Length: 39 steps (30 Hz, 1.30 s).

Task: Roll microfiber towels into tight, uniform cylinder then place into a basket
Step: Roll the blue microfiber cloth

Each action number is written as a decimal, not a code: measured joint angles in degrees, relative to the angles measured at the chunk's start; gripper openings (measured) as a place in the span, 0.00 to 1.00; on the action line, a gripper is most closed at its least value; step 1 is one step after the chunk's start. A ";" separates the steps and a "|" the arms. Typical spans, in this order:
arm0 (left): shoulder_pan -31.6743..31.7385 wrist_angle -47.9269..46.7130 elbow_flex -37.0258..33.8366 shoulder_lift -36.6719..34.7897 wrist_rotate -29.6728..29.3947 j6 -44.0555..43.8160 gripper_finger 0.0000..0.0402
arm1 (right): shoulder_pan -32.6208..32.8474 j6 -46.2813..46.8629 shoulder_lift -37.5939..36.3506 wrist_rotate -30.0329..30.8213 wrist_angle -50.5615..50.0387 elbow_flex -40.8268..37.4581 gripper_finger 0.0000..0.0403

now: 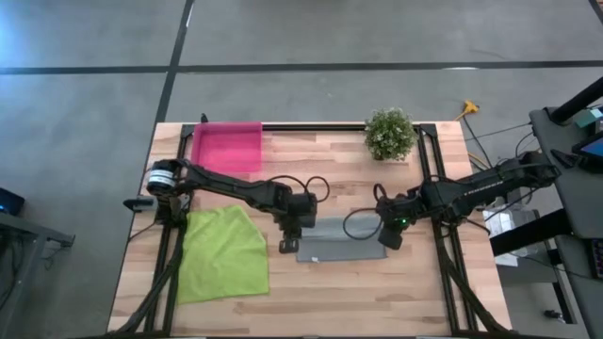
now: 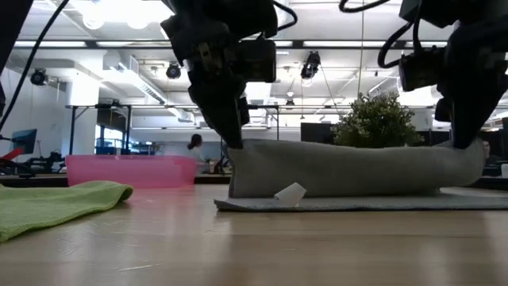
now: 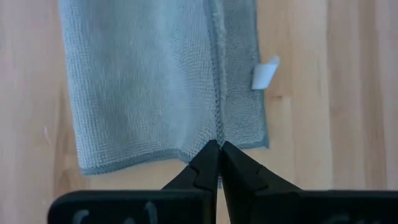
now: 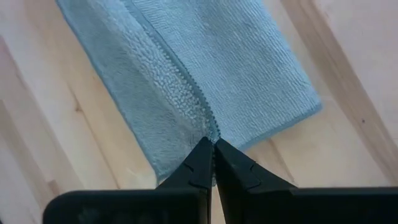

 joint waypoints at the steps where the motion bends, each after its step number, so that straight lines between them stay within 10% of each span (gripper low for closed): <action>1: 0.00 -0.32 -0.41 0.00 -0.02 -0.02 0.00 | 0.19 0.11 0.00 0.00 0.52 0.00 0.02; 39: -0.61 1.53 -0.59 0.63 5.81 0.48 0.00 | 4.25 8.65 0.03 -5.88 13.64 -7.63 0.02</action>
